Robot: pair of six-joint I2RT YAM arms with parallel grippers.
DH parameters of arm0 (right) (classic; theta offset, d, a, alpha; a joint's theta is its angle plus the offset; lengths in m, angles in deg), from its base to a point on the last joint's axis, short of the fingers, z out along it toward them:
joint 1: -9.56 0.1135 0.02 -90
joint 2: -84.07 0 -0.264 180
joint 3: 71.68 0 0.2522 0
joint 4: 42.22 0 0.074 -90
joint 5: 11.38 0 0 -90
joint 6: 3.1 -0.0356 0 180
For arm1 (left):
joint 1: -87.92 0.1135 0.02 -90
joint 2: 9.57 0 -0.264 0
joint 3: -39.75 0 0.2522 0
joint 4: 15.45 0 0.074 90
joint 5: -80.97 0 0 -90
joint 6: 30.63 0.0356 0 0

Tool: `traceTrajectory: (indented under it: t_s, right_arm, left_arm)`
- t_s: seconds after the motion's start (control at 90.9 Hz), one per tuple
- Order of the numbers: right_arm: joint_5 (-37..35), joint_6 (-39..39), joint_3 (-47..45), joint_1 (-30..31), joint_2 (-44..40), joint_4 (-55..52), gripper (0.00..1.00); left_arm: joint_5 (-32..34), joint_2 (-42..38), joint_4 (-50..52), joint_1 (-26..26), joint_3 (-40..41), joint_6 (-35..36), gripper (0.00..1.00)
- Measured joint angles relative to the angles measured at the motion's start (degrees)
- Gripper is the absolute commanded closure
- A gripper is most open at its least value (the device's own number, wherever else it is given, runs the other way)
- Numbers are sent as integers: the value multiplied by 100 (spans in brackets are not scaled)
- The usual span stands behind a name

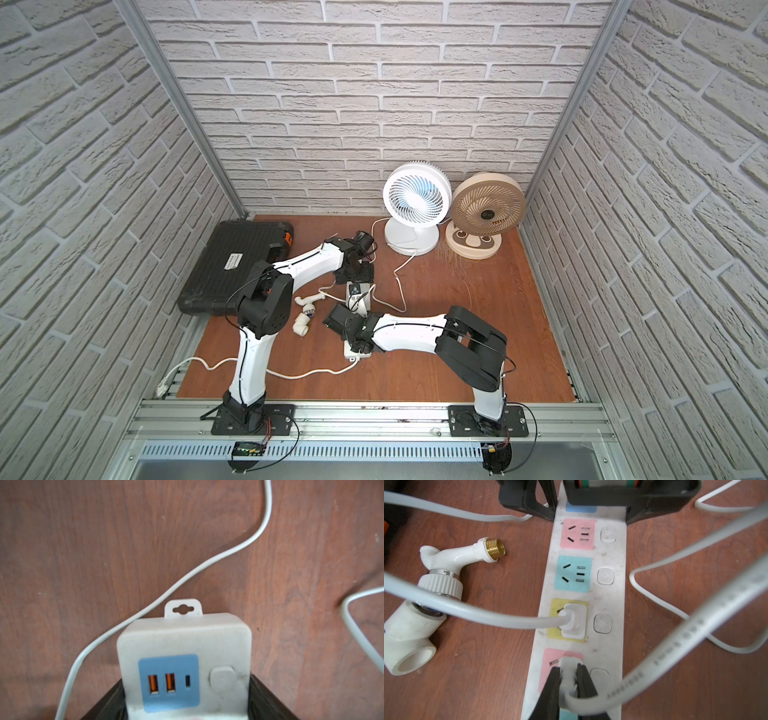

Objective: Unplug the desk fan from the power strip
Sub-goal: Remove the plug from the socket.

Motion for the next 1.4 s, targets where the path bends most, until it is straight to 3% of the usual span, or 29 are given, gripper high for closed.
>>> traceTrajectory:
  t_s: [0.44,0.99,1.397]
  right_arm:
    - [-160,168,153,66,105,-186,97]
    - [-13,-125,-555,-22,-245,686,97]
    - [-20,-87,-382,9,-210,437,97]
  left_arm:
    - [17,4,9,-11,-9,0,100]
    - [33,4,9,-15,-9,-11,100]
    - [39,4,9,-20,-7,-46,100]
